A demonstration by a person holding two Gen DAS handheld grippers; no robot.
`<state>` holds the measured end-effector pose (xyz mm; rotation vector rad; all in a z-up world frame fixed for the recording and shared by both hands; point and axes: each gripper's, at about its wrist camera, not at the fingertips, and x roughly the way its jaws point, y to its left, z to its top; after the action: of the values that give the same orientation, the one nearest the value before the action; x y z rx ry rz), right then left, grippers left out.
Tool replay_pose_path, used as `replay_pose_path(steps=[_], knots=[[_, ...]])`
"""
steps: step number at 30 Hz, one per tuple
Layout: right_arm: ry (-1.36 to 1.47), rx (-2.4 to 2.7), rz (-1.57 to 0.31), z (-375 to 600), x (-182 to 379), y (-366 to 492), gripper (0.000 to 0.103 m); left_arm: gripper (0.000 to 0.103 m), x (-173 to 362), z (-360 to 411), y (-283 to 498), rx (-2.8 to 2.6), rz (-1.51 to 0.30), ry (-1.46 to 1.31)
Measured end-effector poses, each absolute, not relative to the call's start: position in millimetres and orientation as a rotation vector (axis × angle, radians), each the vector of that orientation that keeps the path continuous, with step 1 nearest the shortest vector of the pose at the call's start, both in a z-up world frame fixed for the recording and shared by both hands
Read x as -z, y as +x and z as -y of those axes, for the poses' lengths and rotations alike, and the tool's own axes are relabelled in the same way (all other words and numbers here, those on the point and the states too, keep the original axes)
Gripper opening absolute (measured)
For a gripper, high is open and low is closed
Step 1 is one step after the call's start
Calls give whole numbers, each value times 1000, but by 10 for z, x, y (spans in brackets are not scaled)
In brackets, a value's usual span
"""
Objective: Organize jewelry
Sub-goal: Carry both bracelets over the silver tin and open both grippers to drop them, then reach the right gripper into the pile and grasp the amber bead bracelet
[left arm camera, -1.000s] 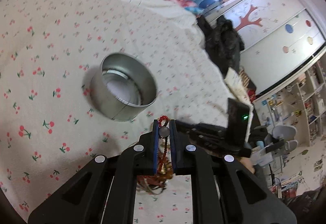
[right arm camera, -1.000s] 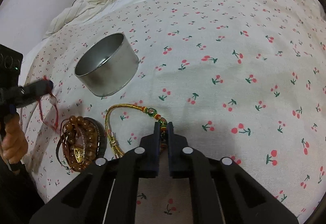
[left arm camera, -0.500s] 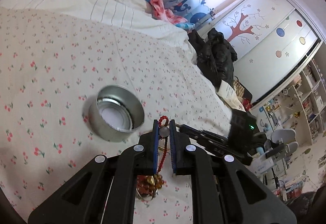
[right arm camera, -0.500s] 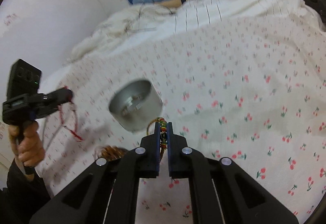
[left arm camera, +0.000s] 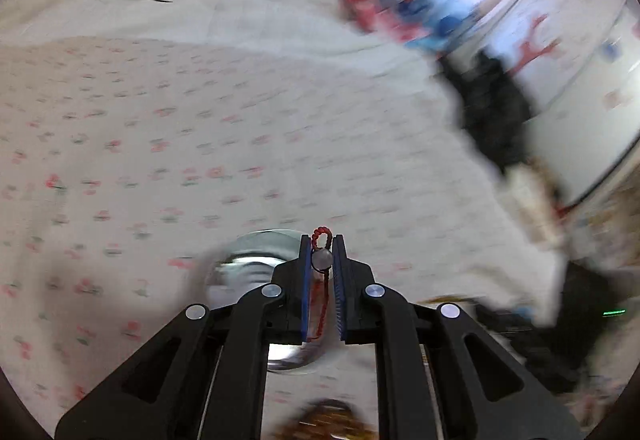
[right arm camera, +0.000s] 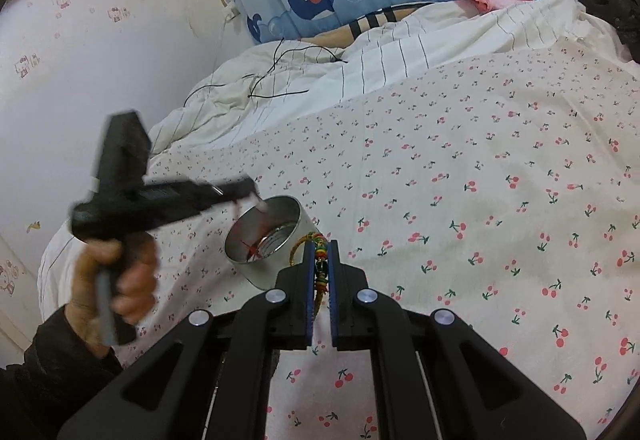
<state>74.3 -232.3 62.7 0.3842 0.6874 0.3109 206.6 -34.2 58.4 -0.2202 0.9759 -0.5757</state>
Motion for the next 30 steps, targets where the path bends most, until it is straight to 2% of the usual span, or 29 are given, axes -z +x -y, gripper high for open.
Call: replay_pose_path(steps=[3,5,6,8,10,13,17,22,26,28,29,30], knots=[[376,-312,-676,2295,-659,733,7,15,-469,466,2077,467,-1004,-42],[369,-317,-666,2270,-680,722,7,39,-482,452,2037,462,-1003,0],[363,-321,-659,2245,-696,729,7,43,-502,419,2020,467,-998,7],[349,-329,-641,2189,-743,741,7,61,-625,347,1894,437,-951,50],[349,-346,-625,2133,-797,772,7,68,-749,243,1772,413,-907,64],[350,-372,-602,2012,-893,850,7,71,-899,7,1546,413,-870,39],[332,-393,-623,1745,-913,1137,7,81,-940,-253,1299,318,-810,56],[291,-391,-706,1381,-713,1513,7,87,-768,-513,1148,270,-819,-19],[215,-346,-789,1170,-491,1724,7,87,-639,-576,1239,268,-883,-60],[189,-317,-793,1174,-459,1709,30,87,-658,-567,1219,272,-874,-69],[188,-297,-762,1222,-495,1640,49,88,-663,-551,1211,273,-872,-60],[191,-286,-736,1272,-535,1578,52,88,-664,-536,1207,271,-870,-53]])
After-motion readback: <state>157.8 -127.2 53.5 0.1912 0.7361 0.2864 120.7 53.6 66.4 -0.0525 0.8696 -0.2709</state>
